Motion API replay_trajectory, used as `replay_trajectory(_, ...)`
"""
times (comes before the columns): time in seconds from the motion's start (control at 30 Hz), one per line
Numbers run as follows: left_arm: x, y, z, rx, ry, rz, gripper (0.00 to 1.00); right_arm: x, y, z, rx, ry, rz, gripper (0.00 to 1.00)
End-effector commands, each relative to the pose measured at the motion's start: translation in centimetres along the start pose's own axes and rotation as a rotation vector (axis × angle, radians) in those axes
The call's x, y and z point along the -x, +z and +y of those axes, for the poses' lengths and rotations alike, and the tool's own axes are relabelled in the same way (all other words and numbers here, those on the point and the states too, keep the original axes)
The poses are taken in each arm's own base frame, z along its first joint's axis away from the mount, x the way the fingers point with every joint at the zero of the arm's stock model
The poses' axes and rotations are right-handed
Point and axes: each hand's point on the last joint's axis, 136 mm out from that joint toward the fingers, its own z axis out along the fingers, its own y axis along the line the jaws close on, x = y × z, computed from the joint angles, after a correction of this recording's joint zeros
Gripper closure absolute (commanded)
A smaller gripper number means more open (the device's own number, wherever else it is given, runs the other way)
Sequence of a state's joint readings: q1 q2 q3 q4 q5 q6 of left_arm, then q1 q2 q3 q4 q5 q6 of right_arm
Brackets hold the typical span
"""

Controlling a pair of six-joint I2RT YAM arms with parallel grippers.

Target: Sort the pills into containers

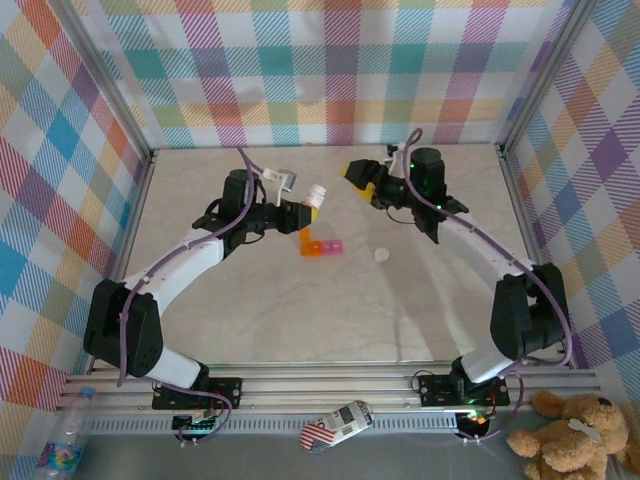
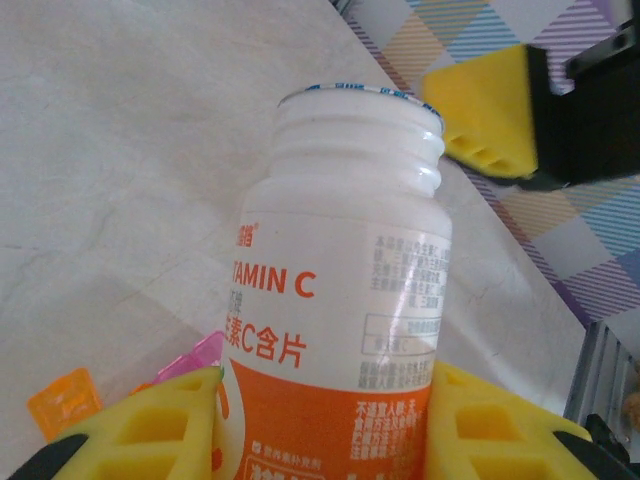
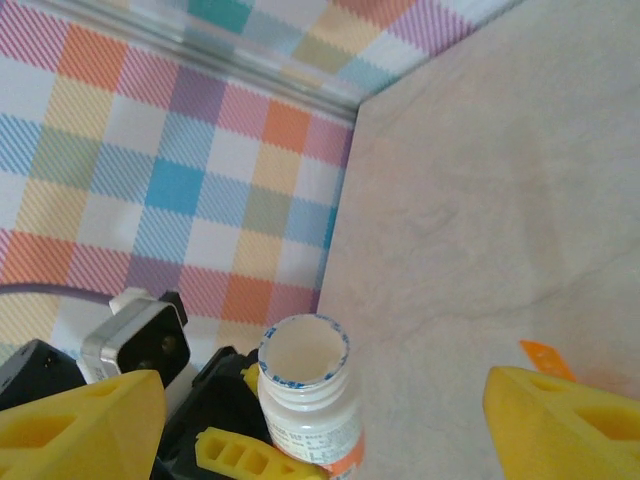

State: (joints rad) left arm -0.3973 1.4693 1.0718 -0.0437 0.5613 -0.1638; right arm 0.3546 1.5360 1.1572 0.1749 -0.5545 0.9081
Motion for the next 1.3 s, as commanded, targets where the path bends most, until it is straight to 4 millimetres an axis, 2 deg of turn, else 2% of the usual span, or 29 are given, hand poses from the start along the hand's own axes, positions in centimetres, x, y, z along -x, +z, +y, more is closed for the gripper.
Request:
replay_trajectory(0.0,-0.3,-1.5,0.0,0.037,0.023,-0.008,1.0,-1.8,-0.6,-2.4,-0.119,-0.081,0.045,0.18)
replay_trajectory(0.2,-2.2,-2.4,0.8,0.089,-0.005,0.013,1.0,-4.1,-0.7,-8.4,-0.327,-0.184,0.131,0.18)
replay_trajectory(0.4,-4.8,-2.7,1.7,0.121,-0.045,0.06,1.0,-6.7,0.8,-12.0,-0.415,-0.223,0.228,0.19)
replay_trajectory(0.7,-8.6,-2.5,3.2,0.16,-0.101,0.152,1.0,-9.8,4.1,-14.8,-0.505,-0.313,0.334,0.21)
replay_trajectory(0.8,-10.0,-2.3,3.7,0.171,-0.124,0.202,1.0,-10.1,4.6,-15.6,-0.521,-0.311,0.343,0.21)
replay_trajectory(1.17,-12.3,-0.9,5.1,0.196,-0.172,0.305,1.0,-10.6,5.8,-17.1,-0.539,-0.287,0.352,0.22)
replay_trajectory(1.27,-13.6,-0.8,5.6,0.215,-0.202,0.365,1.0,-10.6,6.0,-17.3,-0.542,-0.282,0.355,0.22)
